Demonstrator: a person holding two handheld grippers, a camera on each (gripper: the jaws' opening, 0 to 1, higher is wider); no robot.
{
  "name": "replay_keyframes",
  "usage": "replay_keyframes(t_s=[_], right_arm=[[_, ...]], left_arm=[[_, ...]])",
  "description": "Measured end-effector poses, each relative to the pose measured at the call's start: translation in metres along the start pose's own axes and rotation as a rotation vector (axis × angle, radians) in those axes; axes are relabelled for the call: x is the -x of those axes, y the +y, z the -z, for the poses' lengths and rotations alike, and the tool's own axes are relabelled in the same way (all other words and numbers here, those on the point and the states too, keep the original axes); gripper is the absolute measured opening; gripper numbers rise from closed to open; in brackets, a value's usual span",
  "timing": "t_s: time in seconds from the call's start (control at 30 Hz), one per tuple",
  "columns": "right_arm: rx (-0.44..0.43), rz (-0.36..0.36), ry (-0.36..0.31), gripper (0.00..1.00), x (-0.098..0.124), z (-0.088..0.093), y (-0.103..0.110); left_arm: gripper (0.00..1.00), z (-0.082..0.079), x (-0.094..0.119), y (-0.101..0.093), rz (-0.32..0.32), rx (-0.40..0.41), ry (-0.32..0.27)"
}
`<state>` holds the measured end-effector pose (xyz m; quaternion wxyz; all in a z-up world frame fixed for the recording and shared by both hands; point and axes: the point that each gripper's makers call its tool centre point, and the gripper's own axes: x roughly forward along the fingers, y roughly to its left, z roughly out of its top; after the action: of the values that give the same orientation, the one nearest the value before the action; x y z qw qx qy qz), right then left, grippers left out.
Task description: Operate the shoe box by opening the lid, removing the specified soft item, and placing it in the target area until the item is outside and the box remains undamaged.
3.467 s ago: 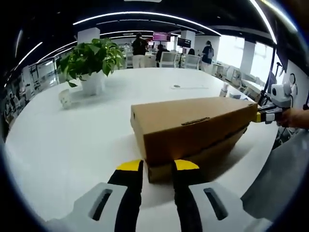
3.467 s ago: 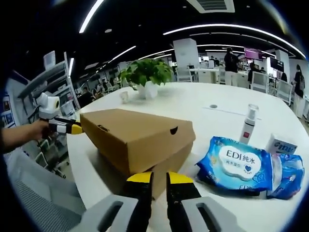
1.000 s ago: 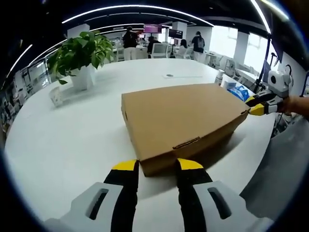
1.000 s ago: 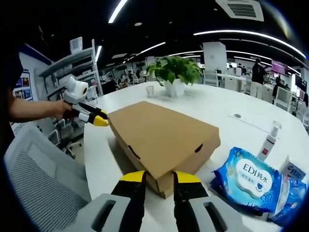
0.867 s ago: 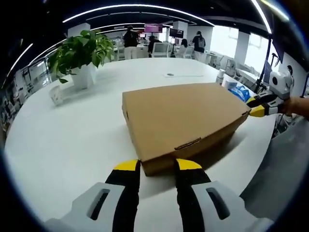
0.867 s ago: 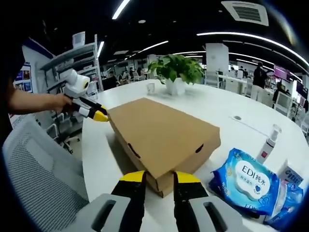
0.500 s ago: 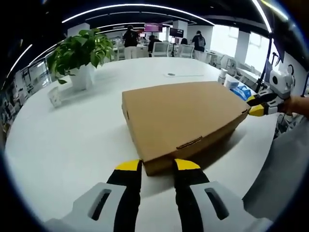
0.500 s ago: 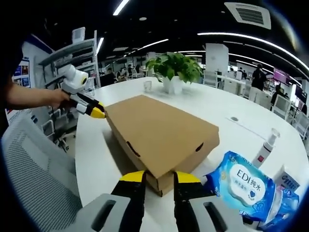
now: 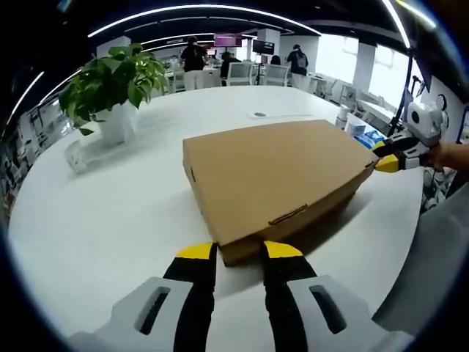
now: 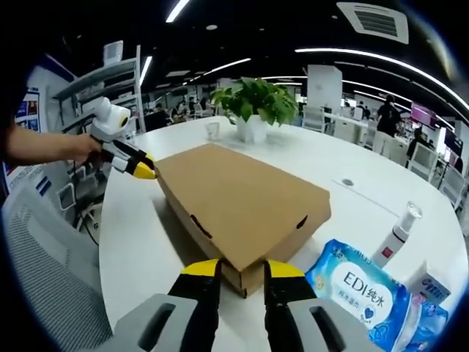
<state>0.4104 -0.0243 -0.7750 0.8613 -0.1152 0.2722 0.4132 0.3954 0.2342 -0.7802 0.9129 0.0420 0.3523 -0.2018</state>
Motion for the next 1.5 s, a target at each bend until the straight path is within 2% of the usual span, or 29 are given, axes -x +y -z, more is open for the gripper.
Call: replay_keyframes(t_s=[0.43,1.03,1.1,1.3,1.5], right_arm=[[-0.007,0.022,0.014,0.19,-0.01,-0.007,-0.027],[-0.071,0.04,0.009,0.19,-0.011,-0.007,-0.029],[-0.068,0.047,0.004,0.2,-0.009,-0.008,-0.028],[-0.05,0.069,-0.01,0.27,0.004,-0.01,-0.024],[-0.055,0.109,-0.023,0.32,0.032,-0.007,-0.025]], left_arm=[[0.22,-0.017,-0.019,0.003,0.014,-0.006,0.007],[0.22,-0.02,-0.026,0.007,0.025,-0.002,0.027],[0.22,-0.017,-0.025,0.006,0.018,0.021,0.032],[0.28,-0.009,-0.016,-0.004,0.024,-0.004,0.031],[0.32,-0.014,0.004,-0.014,0.024,-0.003,-0.016]])
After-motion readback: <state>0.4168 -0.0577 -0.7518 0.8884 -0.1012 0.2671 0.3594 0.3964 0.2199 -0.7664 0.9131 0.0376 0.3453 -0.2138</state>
